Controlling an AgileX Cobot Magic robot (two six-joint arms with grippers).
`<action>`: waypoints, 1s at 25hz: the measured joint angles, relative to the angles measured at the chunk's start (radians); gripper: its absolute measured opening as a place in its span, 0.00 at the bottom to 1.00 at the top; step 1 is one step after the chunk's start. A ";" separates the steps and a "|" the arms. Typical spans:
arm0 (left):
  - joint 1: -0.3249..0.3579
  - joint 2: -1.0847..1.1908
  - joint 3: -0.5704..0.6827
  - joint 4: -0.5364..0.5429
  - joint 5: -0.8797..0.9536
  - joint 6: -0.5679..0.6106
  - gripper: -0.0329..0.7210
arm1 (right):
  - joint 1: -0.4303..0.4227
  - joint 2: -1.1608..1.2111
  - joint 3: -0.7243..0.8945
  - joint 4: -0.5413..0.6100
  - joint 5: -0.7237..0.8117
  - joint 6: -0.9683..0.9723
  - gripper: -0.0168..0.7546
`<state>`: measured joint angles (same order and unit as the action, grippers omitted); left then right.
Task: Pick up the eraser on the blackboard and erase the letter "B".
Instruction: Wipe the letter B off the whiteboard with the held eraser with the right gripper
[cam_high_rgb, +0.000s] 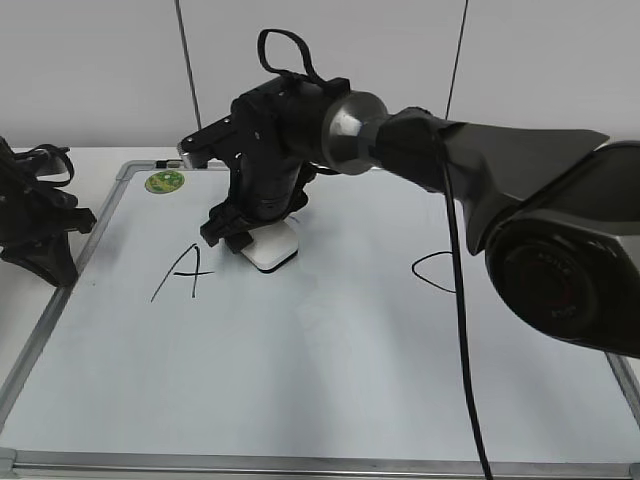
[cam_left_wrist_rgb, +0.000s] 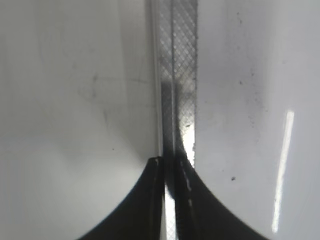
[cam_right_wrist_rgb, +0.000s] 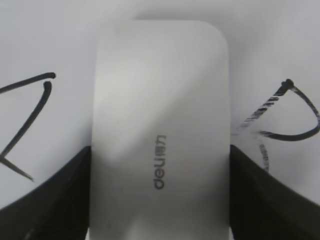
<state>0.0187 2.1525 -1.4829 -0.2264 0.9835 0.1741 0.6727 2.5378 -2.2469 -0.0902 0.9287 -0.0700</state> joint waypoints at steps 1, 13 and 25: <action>0.000 0.000 0.000 0.002 0.000 0.000 0.06 | 0.000 0.000 0.000 -0.006 0.000 0.000 0.72; 0.000 0.000 0.000 0.003 0.000 0.000 0.06 | -0.057 -0.002 0.000 -0.083 0.007 0.059 0.72; 0.000 0.000 0.000 0.006 0.000 0.000 0.06 | -0.177 -0.004 0.000 -0.154 0.012 0.095 0.72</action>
<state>0.0187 2.1525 -1.4829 -0.2208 0.9835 0.1741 0.4954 2.5342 -2.2469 -0.2446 0.9411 0.0248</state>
